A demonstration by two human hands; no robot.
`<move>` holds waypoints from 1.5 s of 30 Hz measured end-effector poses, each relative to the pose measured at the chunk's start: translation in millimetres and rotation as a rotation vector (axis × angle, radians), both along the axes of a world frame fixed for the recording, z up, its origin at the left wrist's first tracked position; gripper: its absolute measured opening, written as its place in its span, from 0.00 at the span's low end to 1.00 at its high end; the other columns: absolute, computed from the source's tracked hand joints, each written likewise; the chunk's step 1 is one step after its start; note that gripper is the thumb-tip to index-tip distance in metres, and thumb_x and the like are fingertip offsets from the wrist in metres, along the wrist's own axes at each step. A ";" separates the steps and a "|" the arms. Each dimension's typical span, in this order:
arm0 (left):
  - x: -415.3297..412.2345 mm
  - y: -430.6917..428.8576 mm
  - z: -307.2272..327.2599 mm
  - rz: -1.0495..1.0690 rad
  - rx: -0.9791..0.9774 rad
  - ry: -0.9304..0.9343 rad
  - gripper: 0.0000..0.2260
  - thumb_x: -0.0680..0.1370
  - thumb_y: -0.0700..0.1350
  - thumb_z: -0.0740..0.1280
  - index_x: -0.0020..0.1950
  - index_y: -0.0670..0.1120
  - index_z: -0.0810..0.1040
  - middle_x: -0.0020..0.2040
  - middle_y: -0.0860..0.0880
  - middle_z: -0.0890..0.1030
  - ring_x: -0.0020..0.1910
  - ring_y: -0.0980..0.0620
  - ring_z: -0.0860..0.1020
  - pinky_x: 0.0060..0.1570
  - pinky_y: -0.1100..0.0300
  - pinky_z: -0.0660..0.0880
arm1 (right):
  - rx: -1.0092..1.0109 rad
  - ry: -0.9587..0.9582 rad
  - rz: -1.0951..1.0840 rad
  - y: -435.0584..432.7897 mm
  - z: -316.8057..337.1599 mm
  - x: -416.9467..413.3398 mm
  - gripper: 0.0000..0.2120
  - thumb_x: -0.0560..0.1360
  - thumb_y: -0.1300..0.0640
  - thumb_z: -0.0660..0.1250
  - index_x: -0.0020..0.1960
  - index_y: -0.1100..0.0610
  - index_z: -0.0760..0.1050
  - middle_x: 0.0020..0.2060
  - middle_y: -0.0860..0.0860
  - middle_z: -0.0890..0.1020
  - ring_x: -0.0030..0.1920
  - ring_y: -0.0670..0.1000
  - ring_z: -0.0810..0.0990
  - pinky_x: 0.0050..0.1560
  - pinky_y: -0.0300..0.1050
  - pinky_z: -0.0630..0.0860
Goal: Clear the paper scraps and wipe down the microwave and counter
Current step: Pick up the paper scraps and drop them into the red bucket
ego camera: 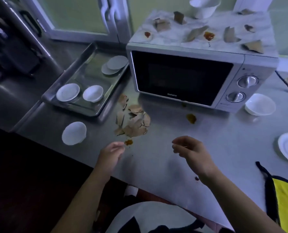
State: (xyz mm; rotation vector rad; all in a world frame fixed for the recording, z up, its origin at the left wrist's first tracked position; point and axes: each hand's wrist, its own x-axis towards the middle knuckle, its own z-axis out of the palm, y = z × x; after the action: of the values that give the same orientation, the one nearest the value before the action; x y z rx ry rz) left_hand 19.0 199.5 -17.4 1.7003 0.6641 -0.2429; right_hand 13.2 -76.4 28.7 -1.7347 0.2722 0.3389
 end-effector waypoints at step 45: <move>180.7 130.0 13.1 -1.039 -0.132 -0.228 0.14 0.68 0.62 0.75 0.51 0.61 0.79 0.49 0.57 0.84 0.49 0.59 0.82 0.51 0.61 0.77 | -0.044 -0.069 -0.345 227.2 22.8 53.1 0.11 0.71 0.74 0.70 0.41 0.60 0.83 0.36 0.53 0.86 0.38 0.47 0.84 0.40 0.35 0.77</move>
State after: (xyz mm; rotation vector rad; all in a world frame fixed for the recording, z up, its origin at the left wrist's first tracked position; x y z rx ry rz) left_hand 199.7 329.5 -4.3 1.7722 -0.4493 -0.7783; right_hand 66.3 150.8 51.5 -1.7017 0.5230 0.0223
